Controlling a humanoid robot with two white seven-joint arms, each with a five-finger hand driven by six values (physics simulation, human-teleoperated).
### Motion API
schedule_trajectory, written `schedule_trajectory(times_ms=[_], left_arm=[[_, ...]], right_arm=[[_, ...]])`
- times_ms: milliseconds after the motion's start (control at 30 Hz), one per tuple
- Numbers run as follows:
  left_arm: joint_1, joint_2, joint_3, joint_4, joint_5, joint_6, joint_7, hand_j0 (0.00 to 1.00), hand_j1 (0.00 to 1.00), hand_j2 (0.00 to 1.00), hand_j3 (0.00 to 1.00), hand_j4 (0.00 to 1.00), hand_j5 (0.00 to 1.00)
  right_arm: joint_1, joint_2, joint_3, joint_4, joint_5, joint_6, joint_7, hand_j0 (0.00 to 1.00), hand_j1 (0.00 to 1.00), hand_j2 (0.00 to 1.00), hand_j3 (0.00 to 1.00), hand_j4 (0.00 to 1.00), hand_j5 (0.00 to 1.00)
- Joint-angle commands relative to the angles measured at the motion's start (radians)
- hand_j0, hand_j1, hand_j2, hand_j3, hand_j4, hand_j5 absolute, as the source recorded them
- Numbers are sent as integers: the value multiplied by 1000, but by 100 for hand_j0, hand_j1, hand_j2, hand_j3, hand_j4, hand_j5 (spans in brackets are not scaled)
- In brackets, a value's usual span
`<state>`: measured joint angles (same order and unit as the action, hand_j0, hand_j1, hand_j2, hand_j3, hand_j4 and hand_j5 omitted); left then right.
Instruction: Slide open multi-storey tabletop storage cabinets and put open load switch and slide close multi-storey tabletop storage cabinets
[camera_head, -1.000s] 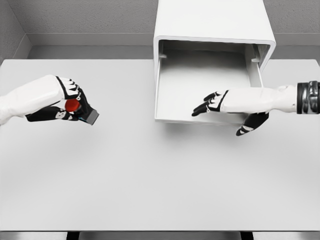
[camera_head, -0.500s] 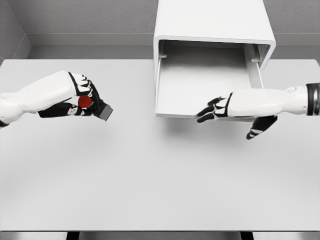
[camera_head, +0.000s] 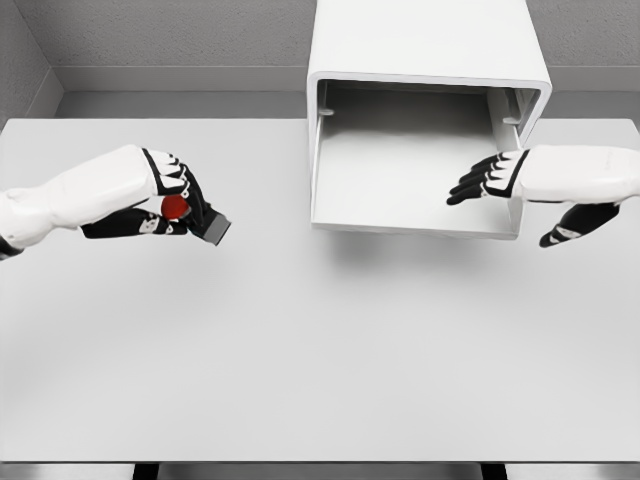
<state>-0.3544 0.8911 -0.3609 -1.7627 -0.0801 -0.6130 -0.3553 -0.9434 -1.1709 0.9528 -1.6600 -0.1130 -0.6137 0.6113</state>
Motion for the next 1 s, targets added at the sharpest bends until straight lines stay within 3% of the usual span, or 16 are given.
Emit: schedule_trajectory(times_ms=[0,100,333,633,967], left_arm=[[-2,2,-1,0,8,2,1,38,38,38,38,38,38],[-2,2,-1,0,8,2,-1,38,38,38,38,38,38],[-152,-95,-46,0,-3,2,-2,38,38,38,38,38,38],[-172,-112,-46,0,-1,2,-25,38,38,38,38,38,38],[-198,-112,-46,0,2,2,-39,38,38,38,38,38,38]], right_arm=[[0,8,-3,2,-5,3,0,100,100,100,100,100,100],[0,10,-3,-3,-5,3,0,100,100,100,100,100,100],[38,80,1,-7,-8,22,0,100,100,100,100,100,100],[55,132,4,-7,-13,227,0,100,100,100,100,100,100],[54,122,23,-20,-7,166,0,100,100,100,100,100,100]])
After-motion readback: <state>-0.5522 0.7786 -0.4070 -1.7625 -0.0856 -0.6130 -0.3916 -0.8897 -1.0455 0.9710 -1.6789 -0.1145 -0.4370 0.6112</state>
